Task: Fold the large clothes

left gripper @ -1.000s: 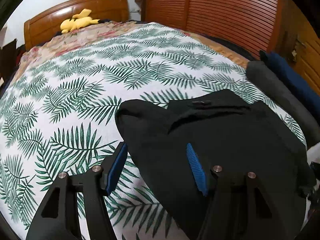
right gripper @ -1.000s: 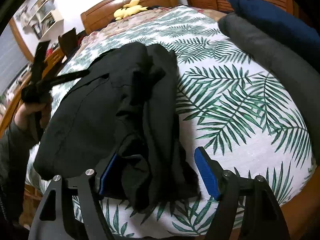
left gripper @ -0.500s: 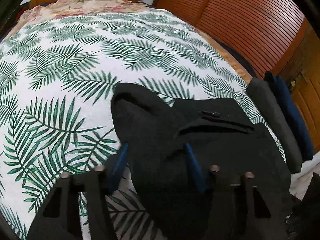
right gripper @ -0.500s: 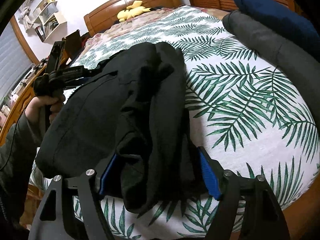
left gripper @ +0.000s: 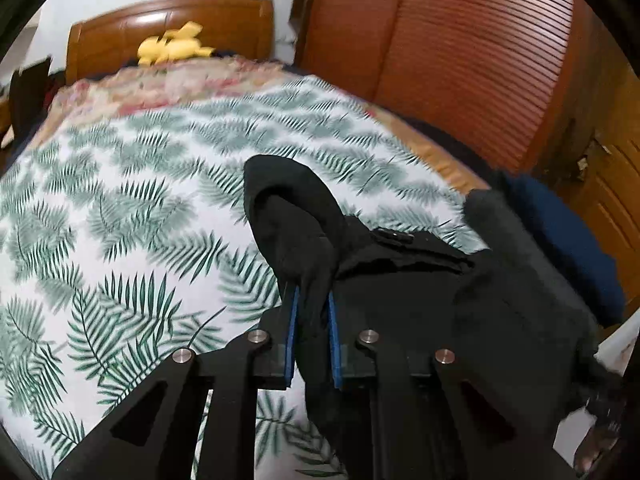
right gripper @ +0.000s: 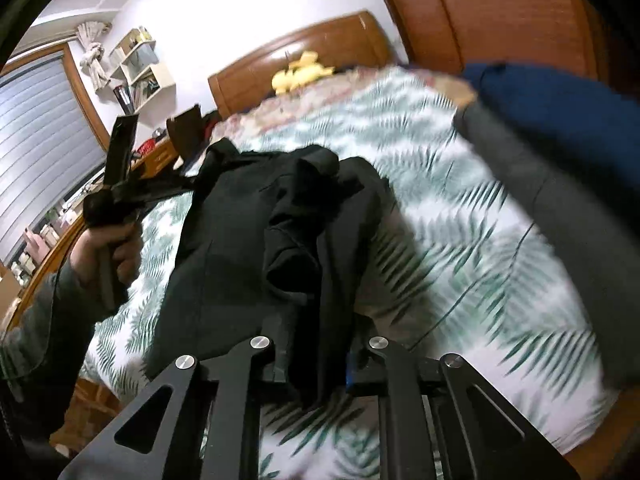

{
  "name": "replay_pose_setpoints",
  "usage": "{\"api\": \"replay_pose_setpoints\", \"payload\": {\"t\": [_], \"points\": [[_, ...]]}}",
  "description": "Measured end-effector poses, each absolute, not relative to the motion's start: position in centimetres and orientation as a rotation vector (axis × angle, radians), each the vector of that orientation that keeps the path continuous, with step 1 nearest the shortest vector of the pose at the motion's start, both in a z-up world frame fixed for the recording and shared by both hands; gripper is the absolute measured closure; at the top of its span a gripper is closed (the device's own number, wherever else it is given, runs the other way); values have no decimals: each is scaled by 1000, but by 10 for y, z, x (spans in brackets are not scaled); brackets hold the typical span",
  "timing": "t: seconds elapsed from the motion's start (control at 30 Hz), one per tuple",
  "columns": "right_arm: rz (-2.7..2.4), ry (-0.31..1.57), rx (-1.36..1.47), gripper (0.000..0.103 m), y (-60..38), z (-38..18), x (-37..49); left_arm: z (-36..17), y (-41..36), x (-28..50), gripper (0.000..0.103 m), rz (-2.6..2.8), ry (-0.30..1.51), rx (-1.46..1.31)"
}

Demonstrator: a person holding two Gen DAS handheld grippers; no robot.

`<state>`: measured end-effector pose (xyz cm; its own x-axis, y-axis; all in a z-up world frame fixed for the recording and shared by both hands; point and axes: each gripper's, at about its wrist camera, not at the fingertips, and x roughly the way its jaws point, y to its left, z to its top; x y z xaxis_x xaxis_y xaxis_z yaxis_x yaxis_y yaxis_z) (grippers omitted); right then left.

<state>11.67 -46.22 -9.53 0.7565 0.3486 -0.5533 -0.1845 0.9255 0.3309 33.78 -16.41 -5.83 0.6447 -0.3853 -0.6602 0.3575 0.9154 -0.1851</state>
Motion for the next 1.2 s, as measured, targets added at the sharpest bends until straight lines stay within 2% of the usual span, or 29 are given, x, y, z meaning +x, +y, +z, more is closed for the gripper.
{"api": "replay_pose_setpoints", "payload": {"t": [0.23, 0.6, 0.8, 1.1, 1.2], "points": [[211, 526, 124, 88, -506, -39, 108, -3, -218, 334, 90, -486, 648, -13], [-37, 373, 30, 89, -600, 57, 82, 75, -352, 352, 90, -689, 518, 34], [-205, 348, 13, 89, -642, 80, 67, 86, -416, 359, 90, -789, 520, 63], [-381, 438, 73, 88, -676, 55, 63, 55, -473, 358, 87, -854, 608, 203], [-438, 448, 95, 77, -677, 53, 60, 47, -476, 353, 82, -839, 594, 249]]}}
